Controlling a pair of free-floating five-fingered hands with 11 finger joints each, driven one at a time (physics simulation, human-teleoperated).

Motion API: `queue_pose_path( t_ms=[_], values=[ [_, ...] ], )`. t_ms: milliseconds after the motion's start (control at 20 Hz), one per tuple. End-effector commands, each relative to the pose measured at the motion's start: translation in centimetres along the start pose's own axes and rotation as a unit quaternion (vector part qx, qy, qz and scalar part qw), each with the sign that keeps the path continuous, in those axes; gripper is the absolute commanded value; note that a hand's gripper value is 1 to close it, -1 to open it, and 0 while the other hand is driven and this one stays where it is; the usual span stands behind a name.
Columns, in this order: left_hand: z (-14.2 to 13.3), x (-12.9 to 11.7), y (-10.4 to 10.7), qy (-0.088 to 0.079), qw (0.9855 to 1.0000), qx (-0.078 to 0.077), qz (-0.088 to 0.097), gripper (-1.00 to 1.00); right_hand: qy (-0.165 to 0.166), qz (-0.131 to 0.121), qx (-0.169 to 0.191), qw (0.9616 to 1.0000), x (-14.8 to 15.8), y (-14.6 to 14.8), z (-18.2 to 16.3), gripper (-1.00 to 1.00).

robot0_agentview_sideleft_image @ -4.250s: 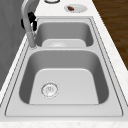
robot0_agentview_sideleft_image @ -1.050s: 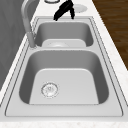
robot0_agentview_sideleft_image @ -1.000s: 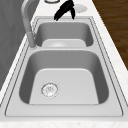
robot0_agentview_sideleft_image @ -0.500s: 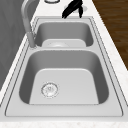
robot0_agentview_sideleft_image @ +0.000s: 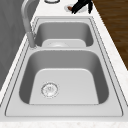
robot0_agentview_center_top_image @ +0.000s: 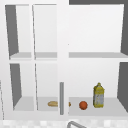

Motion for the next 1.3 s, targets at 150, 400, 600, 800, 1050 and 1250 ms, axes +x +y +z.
queue_pose_path(
  t_ms=[150,400,600,800,1050,1250],
  values=[
    [0.0,0.0,0.0,0.000,1.0000,0.000,0.000,0.00,0.011,-0.029,-0.007,0.9995,0.6,0.5,5.1,-1.00],
    [0.0,0.0,0.0,0.000,1.0000,0.000,0.000,0.00,0.023,-0.041,-0.009,0.9989,1.6,0.4,8.3,-1.00],
    [0.0,0.0,0.0,0.000,1.0000,0.000,0.000,0.00,0.032,-0.047,-0.010,0.9983,2.3,0.3,11.0,-1.00],
    [0.0,0.0,0.0,0.000,1.0000,0.000,0.000,0.00,0.038,-0.052,-0.012,0.9979,3.2,-0.2,13.8,-1.00],
    [0.0,0.0,0.0,0.000,1.0000,0.000,0.000,0.00,0.051,-0.055,-0.011,0.9971,4.1,-0.5,16.9,-1.00],
    [0.0,0.0,0.0,0.000,1.0000,0.000,0.000,0.00,0.085,-0.048,-0.007,0.9952,5.1,0.2,18.1,-1.00]
  ],
)
